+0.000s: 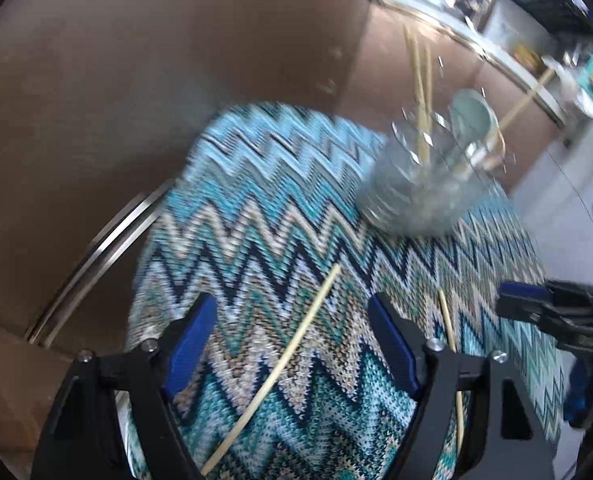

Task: Organize utensils
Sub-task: 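Grasp a chopstick with the left tool while the right tool grasps the other, then lift both chopsticks and carry them over the wire basket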

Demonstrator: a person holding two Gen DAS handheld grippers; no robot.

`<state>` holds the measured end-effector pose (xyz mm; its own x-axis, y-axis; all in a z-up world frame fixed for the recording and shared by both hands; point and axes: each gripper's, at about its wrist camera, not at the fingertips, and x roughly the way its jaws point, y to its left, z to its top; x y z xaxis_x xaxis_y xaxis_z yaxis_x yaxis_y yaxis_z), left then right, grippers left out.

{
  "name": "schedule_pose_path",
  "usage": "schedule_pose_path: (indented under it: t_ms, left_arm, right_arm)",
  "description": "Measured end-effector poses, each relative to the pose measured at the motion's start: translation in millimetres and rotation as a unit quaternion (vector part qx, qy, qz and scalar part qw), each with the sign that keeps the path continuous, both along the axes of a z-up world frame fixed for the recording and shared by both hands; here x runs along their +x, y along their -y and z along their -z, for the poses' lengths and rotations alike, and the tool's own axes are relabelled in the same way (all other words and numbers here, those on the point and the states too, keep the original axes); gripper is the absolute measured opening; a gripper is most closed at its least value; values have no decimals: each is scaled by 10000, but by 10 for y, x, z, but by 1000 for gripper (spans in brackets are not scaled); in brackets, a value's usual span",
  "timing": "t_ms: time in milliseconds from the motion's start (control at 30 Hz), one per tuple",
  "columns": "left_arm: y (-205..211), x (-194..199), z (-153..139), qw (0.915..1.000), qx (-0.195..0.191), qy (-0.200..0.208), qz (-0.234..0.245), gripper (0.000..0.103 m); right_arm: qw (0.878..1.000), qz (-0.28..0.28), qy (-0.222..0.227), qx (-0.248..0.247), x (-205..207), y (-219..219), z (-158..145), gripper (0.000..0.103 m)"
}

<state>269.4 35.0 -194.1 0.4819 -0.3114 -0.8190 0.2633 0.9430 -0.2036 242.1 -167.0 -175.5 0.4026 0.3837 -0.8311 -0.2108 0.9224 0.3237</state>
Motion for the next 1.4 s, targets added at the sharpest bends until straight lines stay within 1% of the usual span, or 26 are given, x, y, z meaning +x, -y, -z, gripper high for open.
schedule_pose_path:
  t_ms: [100,167,300,367,433,500,667,867,1000,1133,1233,1400]
  left_arm:
    - [106,129,114,9992,29,-307,245,56]
    - [214,192,167,9981,143,-417,439,52]
    - [402,284,245,9950,359,-582,727,39]
    - [463,327,284,9938,428,-633,801,36]
    - [498,364,327,9928,511,-695,825,31]
    - [512,396,373,9916,564,-782,857,24]
    - [566,435,438,9891,783,-793,964,17]
    - [685,446,467,9867,1048,-747,995,5]
    - [666,391,399,9885,1005,-589,962,5]
    - [595,275,210,9923,844,-284,860,5]
    - [543,152,17,9942,771,-14,744,5]
    - [412,-83,-304,9957,604,419,563,5]
  right_arm:
    - [9992,-8,-411,25,165,-27,211,28]
    - [9983,-9,-584,22,241,-36,300,24]
    - [9966,-25,-816,-139,340,-84,416,19]
    - [9957,-52,-900,-196,367,-102,460,18]
    - [9952,-89,-940,-261,403,-142,488,17]
    - [9949,-105,-949,-315,436,-167,494,15]
    - [9939,-177,-989,-456,536,-256,548,12]
    - [9943,-164,-1002,-322,583,-293,611,8]
    - [9953,-234,-924,-177,497,-255,548,6]
    - [9969,-375,-677,-172,346,-249,413,6]
    - [9979,-500,-368,-158,206,-248,239,6]
    - [9974,-636,296,-138,-112,-238,-125,6]
